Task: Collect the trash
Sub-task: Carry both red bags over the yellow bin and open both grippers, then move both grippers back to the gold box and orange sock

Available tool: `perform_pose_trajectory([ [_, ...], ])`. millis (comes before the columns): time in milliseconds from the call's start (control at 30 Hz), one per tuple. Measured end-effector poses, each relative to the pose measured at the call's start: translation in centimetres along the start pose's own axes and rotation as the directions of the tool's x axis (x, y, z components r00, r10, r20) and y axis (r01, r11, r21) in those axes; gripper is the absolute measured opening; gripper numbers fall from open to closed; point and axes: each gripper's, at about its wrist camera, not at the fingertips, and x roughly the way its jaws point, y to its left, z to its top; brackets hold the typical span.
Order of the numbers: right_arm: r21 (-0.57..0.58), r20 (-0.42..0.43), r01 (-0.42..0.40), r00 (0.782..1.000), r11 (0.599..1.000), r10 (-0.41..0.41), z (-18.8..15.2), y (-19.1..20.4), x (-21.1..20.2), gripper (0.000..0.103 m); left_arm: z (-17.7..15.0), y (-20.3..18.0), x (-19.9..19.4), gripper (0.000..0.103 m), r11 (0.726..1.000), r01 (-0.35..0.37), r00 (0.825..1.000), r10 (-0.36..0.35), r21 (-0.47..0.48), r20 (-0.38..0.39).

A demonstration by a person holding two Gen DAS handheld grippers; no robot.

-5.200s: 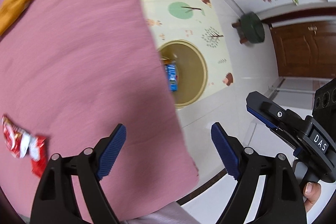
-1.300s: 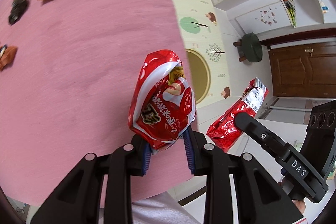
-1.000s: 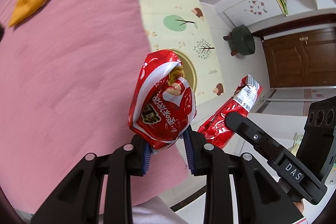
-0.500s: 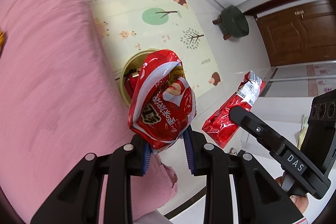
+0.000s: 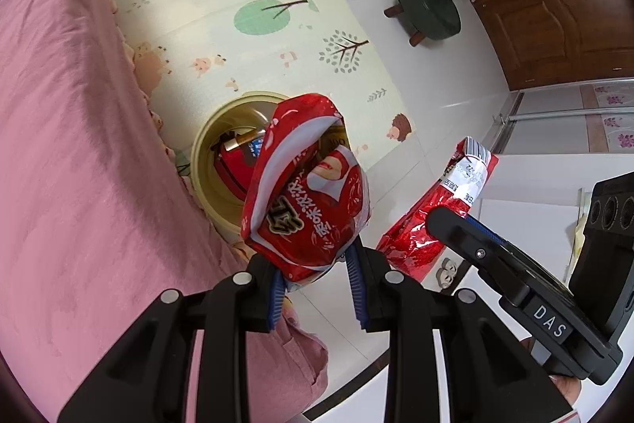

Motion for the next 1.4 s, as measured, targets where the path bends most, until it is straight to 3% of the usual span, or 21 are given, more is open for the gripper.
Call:
perform_pose_trajectory([
  [67,0.003,0.011,0.004,1.0,1.0,-0.004,0.5,-0.3,-0.2,0.027,0.6,-0.3,0.5,0.036,1.0,0.002,1.0,-0.002,0.004,-0.013],
  [133,0.017,0.027,0.008,1.0,1.0,-0.008,0.8,-0.6,-0.6,0.033,0.8,-0.6,0.6,0.059,1.0,-0.005,1.0,0.005,0.023,-0.006],
  [167,0.028,0.031,0.013,0.999,1.0,-0.014,0.9,-0.9,-0.6,0.042,0.9,-0.8,0.6,0.078,0.999,-0.027,1.0,0.027,0.027,0.002],
  [200,0.037,0.034,0.009,0.999,0.999,-0.011,1.1,-1.1,-0.7,0.043,1.0,-0.8,0.5,0.079,0.998,-0.049,0.999,0.049,0.029,0.014],
  [500,0.087,0.025,0.003,1.0,0.996,-0.005,1.0,-2.4,-1.1,0.043,0.4,-0.3,0.9,0.081,0.998,-0.055,0.998,0.056,0.026,-0.023],
  [800,0.045,0.027,-0.011,1.0,0.999,0.01,0.0,-0.1,-2.2,0.043,-1.6,0.6,-1.0,0.081,1.0,-0.03,1.0,0.03,0.001,0.002],
  [1167,-0.075,0.004,-0.045,0.999,0.996,0.045,-2.6,6.6,-2.5,0.044,-6.2,5.0,-6.7,0.081,0.998,-0.034,0.992,0.04,-0.045,0.122],
  [1400,-0.174,-0.059,-0.082,0.996,0.981,0.072,-5.4,13.0,-0.5,0.044,-10.6,11.7,-11.0,0.081,0.987,-0.072,0.976,0.099,-0.142,0.192],
])
